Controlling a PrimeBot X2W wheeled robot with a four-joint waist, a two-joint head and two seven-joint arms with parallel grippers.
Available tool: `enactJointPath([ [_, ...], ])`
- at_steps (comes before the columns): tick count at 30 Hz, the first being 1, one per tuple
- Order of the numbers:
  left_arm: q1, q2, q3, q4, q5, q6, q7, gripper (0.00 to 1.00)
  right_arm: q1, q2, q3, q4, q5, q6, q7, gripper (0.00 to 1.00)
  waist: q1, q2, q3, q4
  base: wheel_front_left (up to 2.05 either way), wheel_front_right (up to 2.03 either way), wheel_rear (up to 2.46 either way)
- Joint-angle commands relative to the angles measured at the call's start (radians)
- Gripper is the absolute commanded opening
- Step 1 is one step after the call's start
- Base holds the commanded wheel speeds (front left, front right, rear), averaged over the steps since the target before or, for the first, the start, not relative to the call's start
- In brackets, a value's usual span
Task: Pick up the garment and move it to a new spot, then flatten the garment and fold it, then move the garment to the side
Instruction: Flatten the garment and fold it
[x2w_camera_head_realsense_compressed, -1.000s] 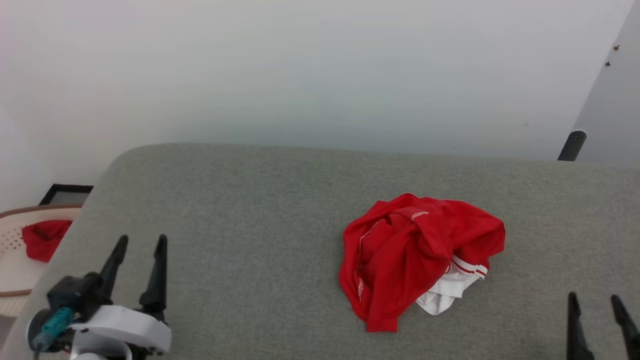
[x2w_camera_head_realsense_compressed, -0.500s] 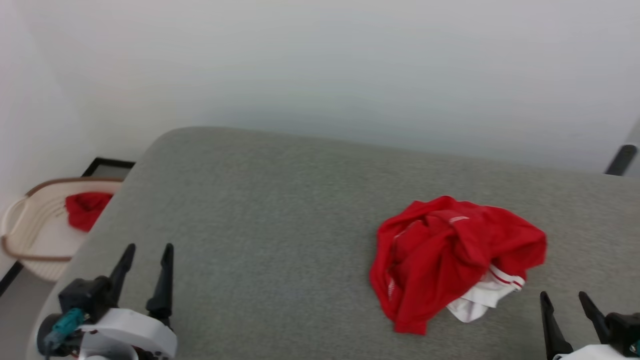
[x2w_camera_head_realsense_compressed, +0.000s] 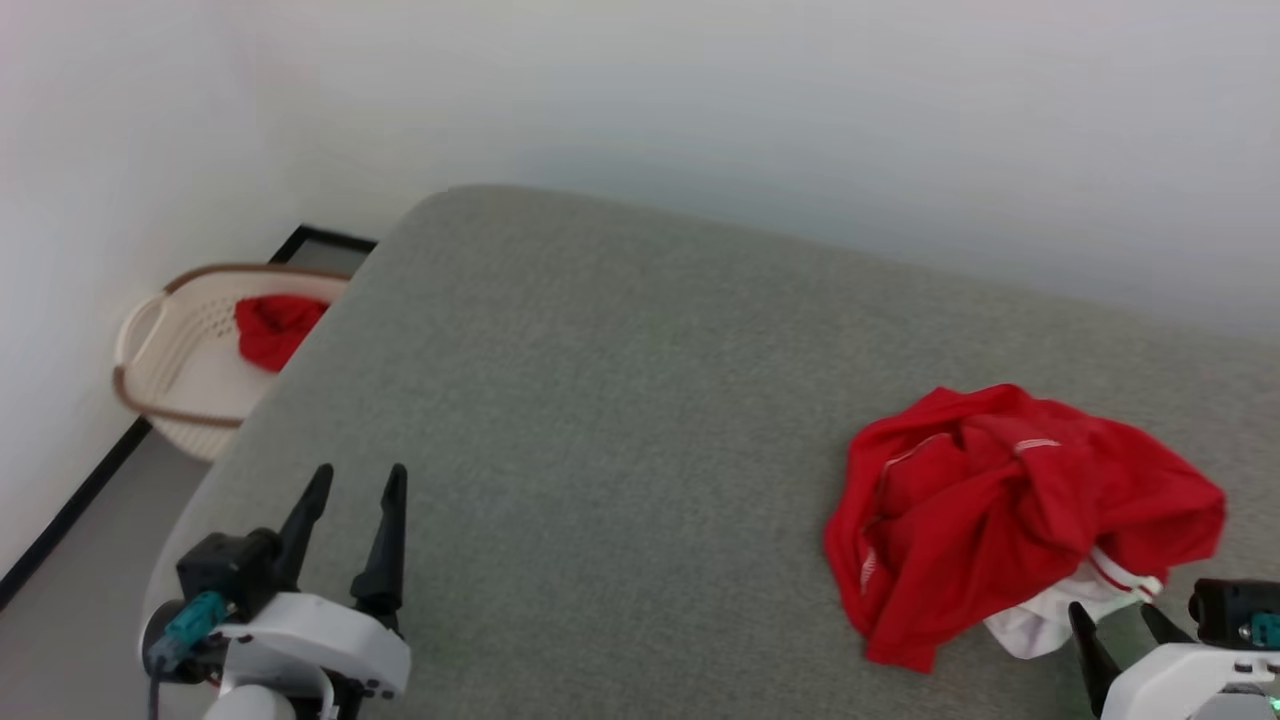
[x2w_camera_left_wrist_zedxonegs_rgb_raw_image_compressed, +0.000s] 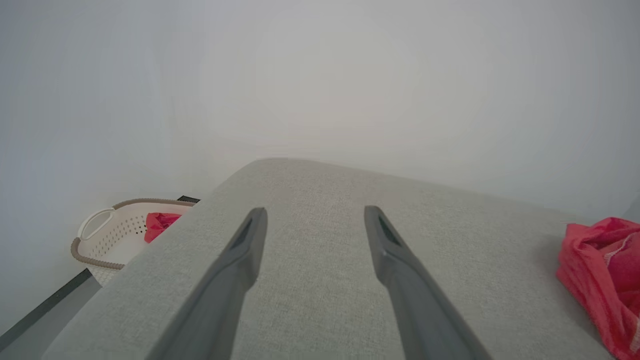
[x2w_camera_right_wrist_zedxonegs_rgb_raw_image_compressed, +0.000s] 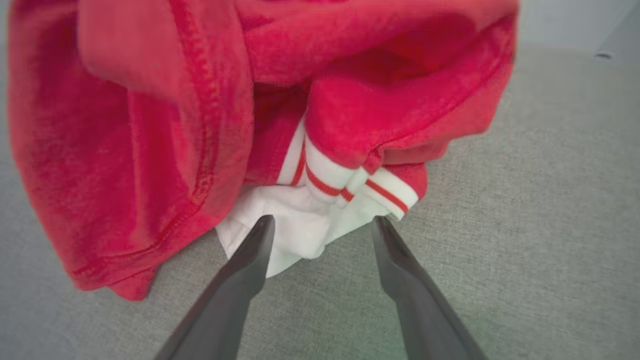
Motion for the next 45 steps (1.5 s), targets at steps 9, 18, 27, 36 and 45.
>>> enactJointPath([
  [9, -0.037, -0.026, -0.01, 0.008, -0.009, -0.002, -0.003, 1.0, -0.06, 0.02, -0.021, 0.031, -0.004, 0.0, 0.156, 1.0, 0.0, -0.0001, 0.07, 0.068, 0.0, 0.0, 0.0],
  [18, -0.051, -0.033, -0.008, 0.017, -0.016, -0.002, -0.003, 1.0, -0.097, 0.024, -0.016, 0.064, -0.012, 0.0, 0.238, 0.0, 0.0, -0.0001, 0.083, 0.073, 0.0, 0.0, 0.0],
  [27, -0.027, -0.025, 0.027, 0.012, -0.021, -0.002, -0.003, 1.0, -0.116, -0.021, -0.007, -0.036, 0.01, 0.0, 0.267, 0.0, 0.0, -0.0001, 0.061, 0.019, 0.0, 0.0, 0.0],
  [36, -0.017, -0.027, 0.038, 0.002, -0.017, -0.002, -0.003, 1.0, -0.106, -0.116, -0.054, -0.198, 0.021, 0.0, 0.359, 0.0, 0.0, -0.0001, 0.043, -0.057, 0.0, 0.0, 0.0],
  [45, -0.017, -0.028, 0.037, -0.001, -0.017, -0.002, -0.003, 1.0, -0.065, -0.187, -0.189, -0.301, -0.007, 0.0, 0.429, 0.0, 0.0, -0.0001, 0.039, -0.108, 0.0, 0.0, 0.0],
])
